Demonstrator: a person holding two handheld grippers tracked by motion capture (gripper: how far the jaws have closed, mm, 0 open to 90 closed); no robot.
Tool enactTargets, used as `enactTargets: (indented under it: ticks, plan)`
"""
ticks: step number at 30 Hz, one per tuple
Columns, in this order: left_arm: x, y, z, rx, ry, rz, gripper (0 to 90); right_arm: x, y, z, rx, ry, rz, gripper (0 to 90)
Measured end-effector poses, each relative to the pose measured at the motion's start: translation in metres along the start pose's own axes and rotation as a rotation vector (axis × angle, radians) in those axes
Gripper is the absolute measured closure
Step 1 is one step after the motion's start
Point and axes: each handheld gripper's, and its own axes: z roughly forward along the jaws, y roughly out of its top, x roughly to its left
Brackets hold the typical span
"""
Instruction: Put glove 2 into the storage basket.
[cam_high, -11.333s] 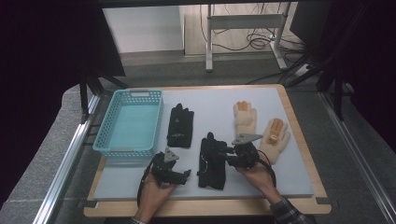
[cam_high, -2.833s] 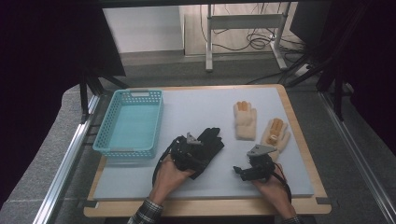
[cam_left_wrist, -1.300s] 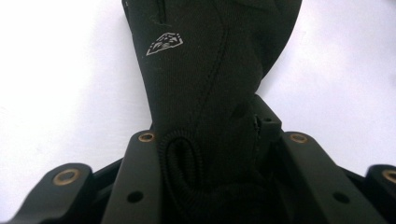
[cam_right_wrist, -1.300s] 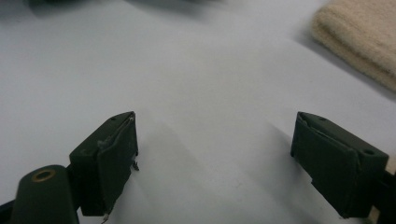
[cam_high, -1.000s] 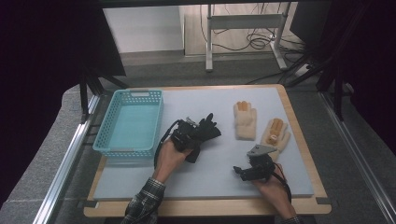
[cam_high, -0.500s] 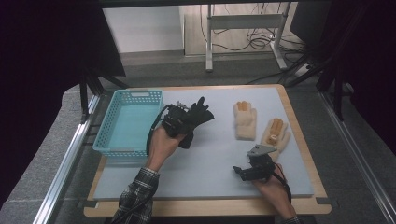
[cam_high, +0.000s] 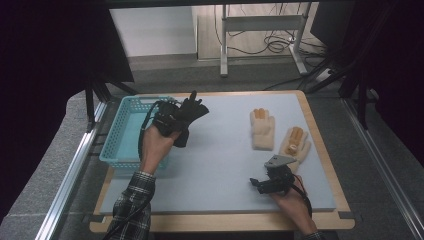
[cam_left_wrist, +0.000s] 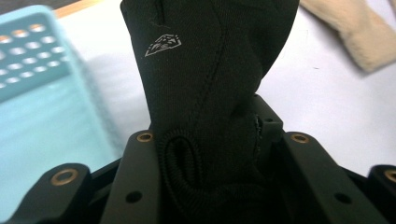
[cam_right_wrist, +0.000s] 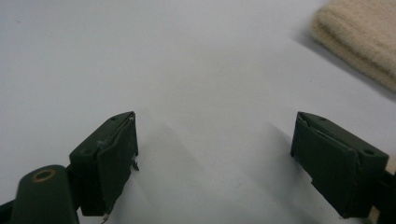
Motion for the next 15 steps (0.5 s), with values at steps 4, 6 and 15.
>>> enactTargets:
  ticks: [4, 6, 15]
  plan:
    - [0.011, -0.002, -0.004, -0.001, 0.026, -0.023, 64.6, 0.000, 0.000, 0.000, 0.000, 0.000, 0.000, 14.4]
    - [0.021, -0.005, -0.007, 0.000, 0.052, -0.041, 64.6, 0.000, 0.000, 0.000, 0.000, 0.000, 0.000, 14.4]
    - [0.050, -0.017, -0.016, 0.009, 0.111, -0.097, 64.4, 0.000, 0.000, 0.000, 0.001, 0.000, -0.003, 14.4]
